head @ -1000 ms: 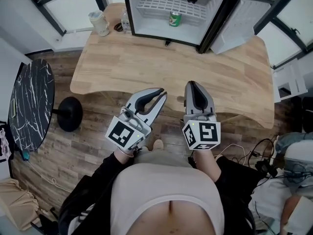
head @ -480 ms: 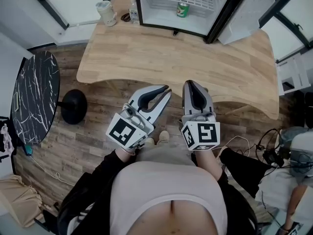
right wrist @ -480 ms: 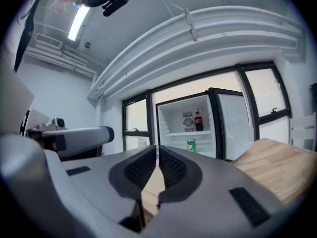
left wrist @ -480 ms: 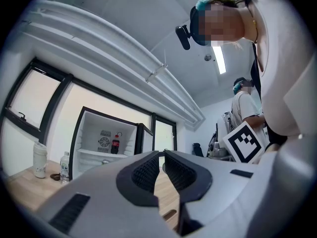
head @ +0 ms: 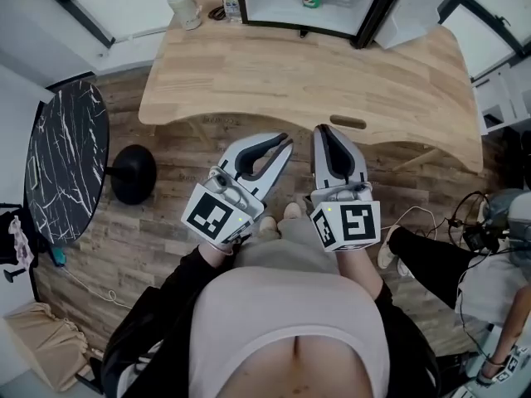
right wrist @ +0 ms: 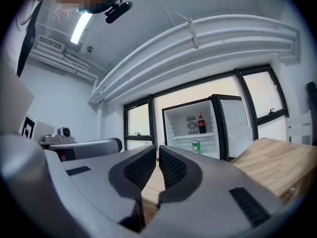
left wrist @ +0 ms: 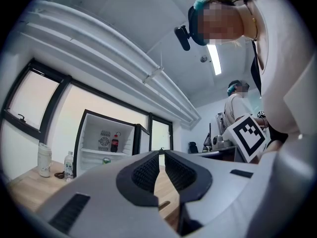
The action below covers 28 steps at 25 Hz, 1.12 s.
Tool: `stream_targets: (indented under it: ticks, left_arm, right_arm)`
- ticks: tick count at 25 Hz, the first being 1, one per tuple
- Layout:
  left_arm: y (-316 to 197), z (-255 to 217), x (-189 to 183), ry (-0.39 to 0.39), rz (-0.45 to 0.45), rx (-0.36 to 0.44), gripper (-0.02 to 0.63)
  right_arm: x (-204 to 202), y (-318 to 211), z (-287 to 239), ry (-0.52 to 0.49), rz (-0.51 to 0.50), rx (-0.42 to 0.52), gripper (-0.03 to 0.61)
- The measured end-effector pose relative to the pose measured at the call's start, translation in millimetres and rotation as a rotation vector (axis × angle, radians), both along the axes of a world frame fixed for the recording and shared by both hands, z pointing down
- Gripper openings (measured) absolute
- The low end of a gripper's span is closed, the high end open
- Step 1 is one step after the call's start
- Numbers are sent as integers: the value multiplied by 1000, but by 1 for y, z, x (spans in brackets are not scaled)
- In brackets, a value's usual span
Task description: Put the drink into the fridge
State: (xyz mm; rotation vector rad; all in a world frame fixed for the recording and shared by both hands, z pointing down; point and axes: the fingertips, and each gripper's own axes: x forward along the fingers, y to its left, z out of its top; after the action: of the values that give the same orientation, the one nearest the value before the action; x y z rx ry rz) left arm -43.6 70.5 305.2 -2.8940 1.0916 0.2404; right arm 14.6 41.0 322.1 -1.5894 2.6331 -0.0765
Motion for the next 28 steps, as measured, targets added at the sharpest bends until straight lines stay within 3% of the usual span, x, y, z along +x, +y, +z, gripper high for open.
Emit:
stream_targets:
  ticks: [6, 15, 28]
  left_arm:
    - [27, 19, -7, 7, 41, -54, 40]
    - [59, -1, -11, 9, 26, 4, 40]
    - [152, -3, 39, 16, 4, -5, 40]
  right_arm:
    - [-7, 25, 16, -11, 31, -24, 38]
    - [-16, 54, -5, 5, 0, 25, 38]
    - [27, 153, -4, -1, -48, 20, 34]
